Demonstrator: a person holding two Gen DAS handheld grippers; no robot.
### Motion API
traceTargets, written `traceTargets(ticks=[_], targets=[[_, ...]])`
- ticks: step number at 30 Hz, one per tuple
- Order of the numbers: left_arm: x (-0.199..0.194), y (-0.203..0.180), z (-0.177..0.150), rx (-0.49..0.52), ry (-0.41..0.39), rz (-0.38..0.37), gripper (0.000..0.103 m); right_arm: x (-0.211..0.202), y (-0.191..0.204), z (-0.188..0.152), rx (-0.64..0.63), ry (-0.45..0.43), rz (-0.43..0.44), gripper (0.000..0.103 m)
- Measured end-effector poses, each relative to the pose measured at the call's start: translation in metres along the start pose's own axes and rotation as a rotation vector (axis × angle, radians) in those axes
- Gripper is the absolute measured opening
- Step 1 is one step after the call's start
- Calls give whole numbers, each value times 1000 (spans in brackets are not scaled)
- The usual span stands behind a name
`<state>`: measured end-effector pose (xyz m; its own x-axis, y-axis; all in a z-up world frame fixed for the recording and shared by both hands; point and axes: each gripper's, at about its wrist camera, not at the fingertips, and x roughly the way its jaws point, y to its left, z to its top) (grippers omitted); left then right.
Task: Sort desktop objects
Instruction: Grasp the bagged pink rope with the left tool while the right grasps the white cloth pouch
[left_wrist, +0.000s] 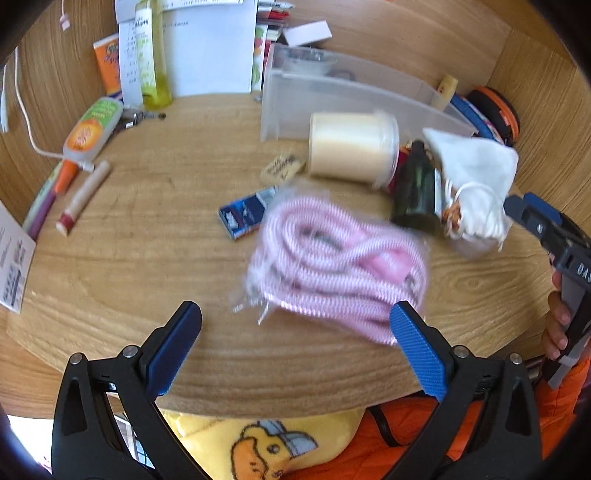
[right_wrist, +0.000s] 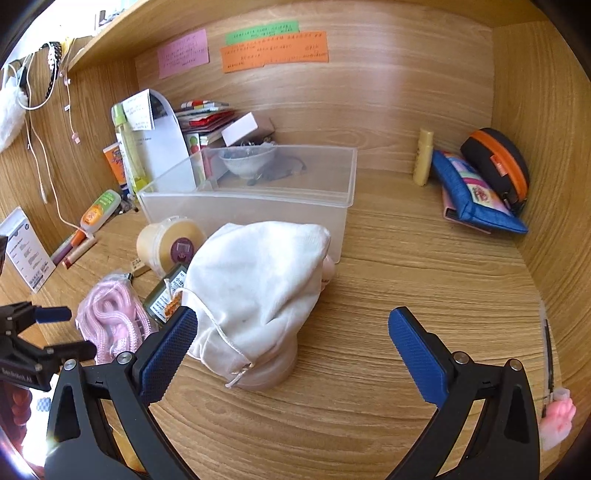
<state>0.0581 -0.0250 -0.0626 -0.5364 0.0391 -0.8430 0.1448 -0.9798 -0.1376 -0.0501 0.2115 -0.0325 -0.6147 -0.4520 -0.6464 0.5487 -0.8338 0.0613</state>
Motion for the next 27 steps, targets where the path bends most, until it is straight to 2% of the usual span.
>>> traceTargets(ticks=[8, 13, 15, 21, 23, 25, 27], targets=[[6, -10, 1, 10, 16, -21, 103, 15, -1, 3, -15, 43, 47, 103], [12, -18, 10, 35, 27, -66, 103, 20, 0, 4, -28, 41, 53, 103], [14, -23, 15, 59, 31, -90, 103, 22, 0, 6, -30, 44, 72, 103], [23, -43, 26, 178, 30, -93, 103, 34, 0, 9, -17, 71, 130, 101], [28, -48, 28, 206, 39, -105, 103, 40, -1, 10, -6, 89, 157, 98], [31, -50, 29, 221, 45, -121, 103, 44, 0, 11, 0, 103, 182, 84], [30, -52, 27, 246, 41, -126, 103, 47, 1, 12, 4, 116, 215, 74]])
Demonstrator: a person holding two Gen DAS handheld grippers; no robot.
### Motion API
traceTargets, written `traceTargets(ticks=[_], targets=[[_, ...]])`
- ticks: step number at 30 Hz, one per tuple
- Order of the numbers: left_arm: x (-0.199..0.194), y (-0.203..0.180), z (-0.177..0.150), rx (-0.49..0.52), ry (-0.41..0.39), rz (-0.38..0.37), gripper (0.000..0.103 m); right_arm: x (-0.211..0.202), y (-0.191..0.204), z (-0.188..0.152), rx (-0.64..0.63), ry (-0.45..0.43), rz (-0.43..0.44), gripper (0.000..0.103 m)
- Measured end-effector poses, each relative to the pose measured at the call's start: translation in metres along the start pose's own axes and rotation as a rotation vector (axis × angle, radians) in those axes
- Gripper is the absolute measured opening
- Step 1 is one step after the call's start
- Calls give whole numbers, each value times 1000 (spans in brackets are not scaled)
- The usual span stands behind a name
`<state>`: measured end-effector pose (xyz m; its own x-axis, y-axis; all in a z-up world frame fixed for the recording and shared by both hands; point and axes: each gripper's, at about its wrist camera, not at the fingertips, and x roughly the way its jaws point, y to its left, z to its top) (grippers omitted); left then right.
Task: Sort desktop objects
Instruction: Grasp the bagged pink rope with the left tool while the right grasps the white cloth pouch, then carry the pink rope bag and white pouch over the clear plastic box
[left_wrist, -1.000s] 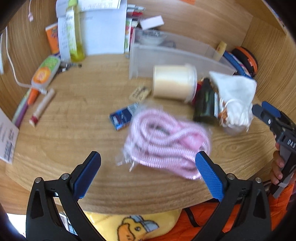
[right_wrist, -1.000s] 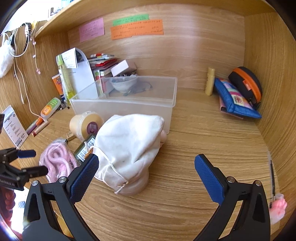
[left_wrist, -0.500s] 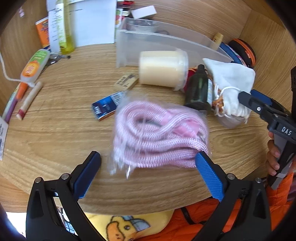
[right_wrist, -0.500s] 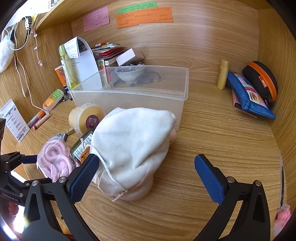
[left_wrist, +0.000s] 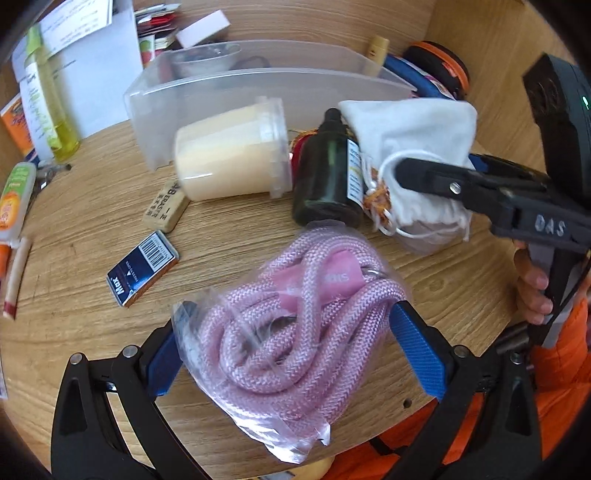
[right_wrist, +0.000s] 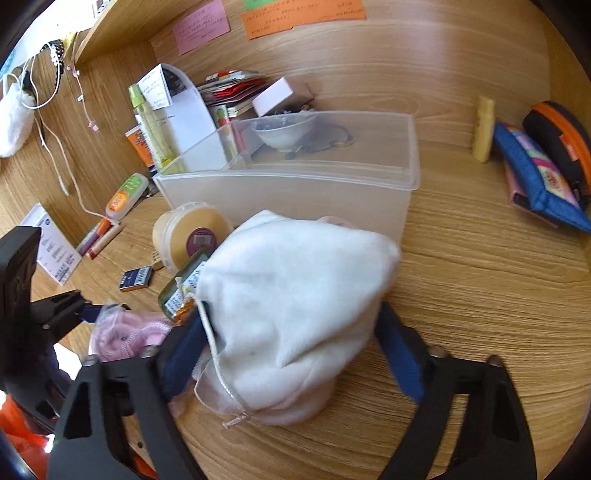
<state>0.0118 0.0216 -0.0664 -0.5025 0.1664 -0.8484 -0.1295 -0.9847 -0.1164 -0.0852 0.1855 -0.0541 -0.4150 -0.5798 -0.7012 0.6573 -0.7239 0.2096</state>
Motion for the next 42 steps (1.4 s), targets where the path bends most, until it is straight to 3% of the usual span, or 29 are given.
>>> traceTargets(ticks=[2, 4, 7, 12, 14, 16, 22, 30, 42], targets=[[1, -5, -2, 38, 4, 10, 103, -1, 2, 0, -6, -2, 8, 65], [0, -11, -8, 87, 6, 34, 103, -4, 6, 0, -27, -9, 14, 49], [-1, -14, -12, 131, -4, 48, 103, -9, 10, 0, -48, -19, 1, 39], [2, -8, -7, 112, -23, 46, 103, -16, 11, 2, -46, -37, -6, 30], [3, -6, -7, 110, -44, 49, 102, -22, 12, 4, -49, -50, -13, 28], [2, -7, -4, 111, -63, 50, 92, -29, 14, 5, -58, -65, -22, 27], [-3, 0, 0, 66, -95, 39, 75, -53, 14, 11, -72, -118, -64, 27], [-11, 7, 6, 32, -133, 73, 72, -75, 11, 23, -83, -181, -113, 27], [-51, 25, 15, -43, -239, 108, 71, -75, 14, 47, -137, -230, -185, 27]])
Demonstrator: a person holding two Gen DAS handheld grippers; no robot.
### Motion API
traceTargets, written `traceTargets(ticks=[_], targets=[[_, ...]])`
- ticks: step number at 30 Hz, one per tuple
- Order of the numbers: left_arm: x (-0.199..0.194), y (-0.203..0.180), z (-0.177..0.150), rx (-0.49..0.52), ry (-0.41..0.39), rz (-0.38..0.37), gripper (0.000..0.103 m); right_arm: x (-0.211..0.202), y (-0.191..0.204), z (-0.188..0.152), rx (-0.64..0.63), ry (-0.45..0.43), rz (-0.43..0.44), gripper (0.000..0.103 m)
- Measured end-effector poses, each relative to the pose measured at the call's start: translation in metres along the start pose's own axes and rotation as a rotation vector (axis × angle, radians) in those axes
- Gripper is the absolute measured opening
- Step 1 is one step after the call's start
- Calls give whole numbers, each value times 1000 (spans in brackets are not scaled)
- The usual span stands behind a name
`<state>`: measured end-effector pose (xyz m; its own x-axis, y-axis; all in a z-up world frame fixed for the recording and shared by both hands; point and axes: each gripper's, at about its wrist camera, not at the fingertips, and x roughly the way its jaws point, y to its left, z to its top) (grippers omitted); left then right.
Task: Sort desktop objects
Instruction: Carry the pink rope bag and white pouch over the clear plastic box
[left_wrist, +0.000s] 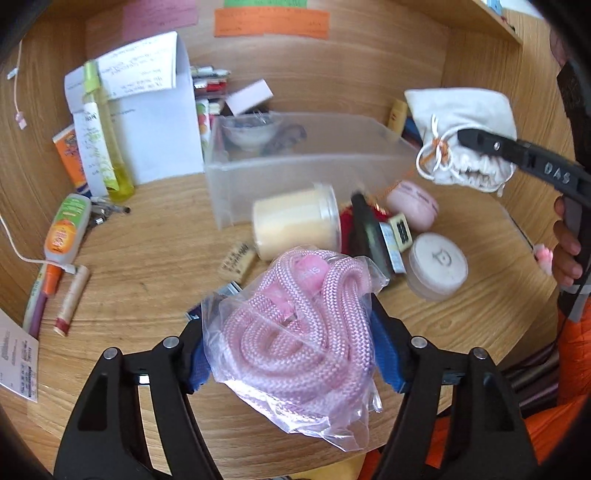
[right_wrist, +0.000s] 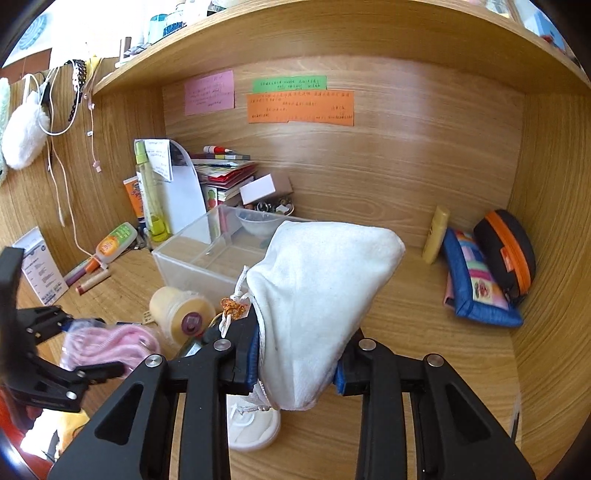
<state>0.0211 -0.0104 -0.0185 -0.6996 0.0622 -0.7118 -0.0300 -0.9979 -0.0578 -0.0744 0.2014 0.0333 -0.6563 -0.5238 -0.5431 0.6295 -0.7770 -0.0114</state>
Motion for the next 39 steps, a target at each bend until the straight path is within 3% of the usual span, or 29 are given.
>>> traceTargets(ticks=[10, 19, 26, 39], targets=[[-17, 12, 28, -21, -96, 58, 71, 21, -2, 16, -22, -7, 2, 27], [-5, 25, 72, -30, -145, 35, 71, 55, -1, 31, -57, 19, 3, 27], [23, 33, 107, -30, -143, 23, 71, 85, -2, 40, -74, 67, 8, 27], [89, 38, 151, -16, -64, 32, 70, 130, 1, 36, -110, 147, 14, 27]])
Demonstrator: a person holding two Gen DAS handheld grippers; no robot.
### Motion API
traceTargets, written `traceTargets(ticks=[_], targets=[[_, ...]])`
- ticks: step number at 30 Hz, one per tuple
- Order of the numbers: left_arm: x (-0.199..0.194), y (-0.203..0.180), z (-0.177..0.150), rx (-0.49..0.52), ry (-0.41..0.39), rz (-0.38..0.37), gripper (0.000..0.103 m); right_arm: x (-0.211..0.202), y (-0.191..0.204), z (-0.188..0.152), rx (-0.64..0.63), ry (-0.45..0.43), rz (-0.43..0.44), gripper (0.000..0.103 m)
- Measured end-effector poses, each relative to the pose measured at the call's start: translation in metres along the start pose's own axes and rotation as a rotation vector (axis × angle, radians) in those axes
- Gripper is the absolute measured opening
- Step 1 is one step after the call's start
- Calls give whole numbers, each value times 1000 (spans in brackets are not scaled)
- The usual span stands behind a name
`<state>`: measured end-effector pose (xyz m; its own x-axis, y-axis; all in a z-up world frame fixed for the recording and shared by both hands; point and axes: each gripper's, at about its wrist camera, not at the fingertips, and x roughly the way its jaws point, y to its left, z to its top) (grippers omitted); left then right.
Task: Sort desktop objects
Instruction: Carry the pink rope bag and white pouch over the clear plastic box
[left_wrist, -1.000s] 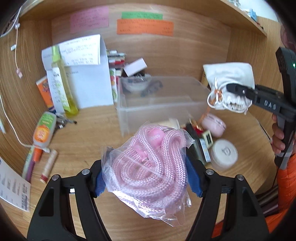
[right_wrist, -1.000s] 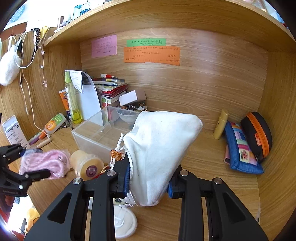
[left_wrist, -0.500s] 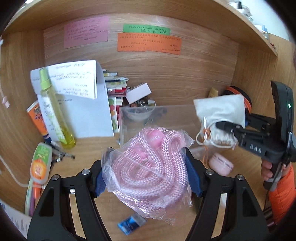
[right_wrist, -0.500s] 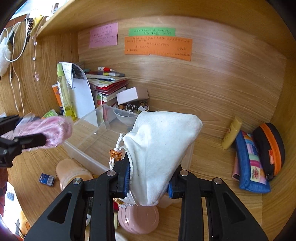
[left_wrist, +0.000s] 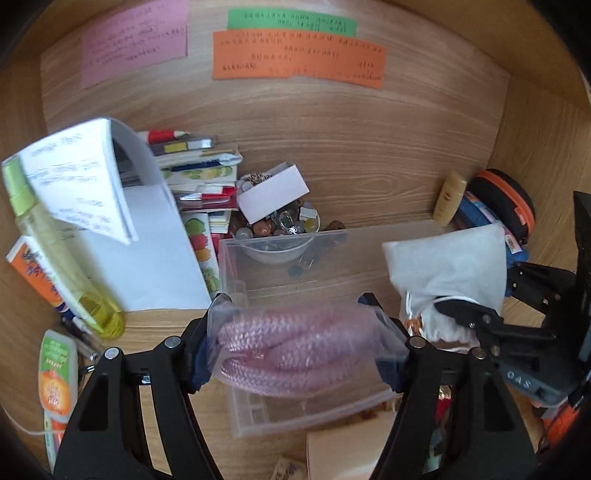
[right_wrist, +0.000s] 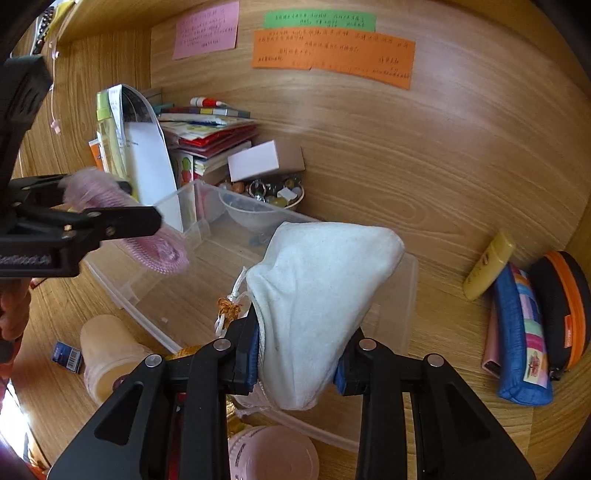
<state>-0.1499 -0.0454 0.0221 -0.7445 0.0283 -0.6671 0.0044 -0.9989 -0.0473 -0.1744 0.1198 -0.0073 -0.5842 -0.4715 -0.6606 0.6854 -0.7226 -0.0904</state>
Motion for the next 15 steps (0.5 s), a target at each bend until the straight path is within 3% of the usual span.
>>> traceTargets(ticks=[15], targets=[[37, -6, -2, 42, 51, 10, 70, 23, -4, -5, 37, 69, 32, 29]])
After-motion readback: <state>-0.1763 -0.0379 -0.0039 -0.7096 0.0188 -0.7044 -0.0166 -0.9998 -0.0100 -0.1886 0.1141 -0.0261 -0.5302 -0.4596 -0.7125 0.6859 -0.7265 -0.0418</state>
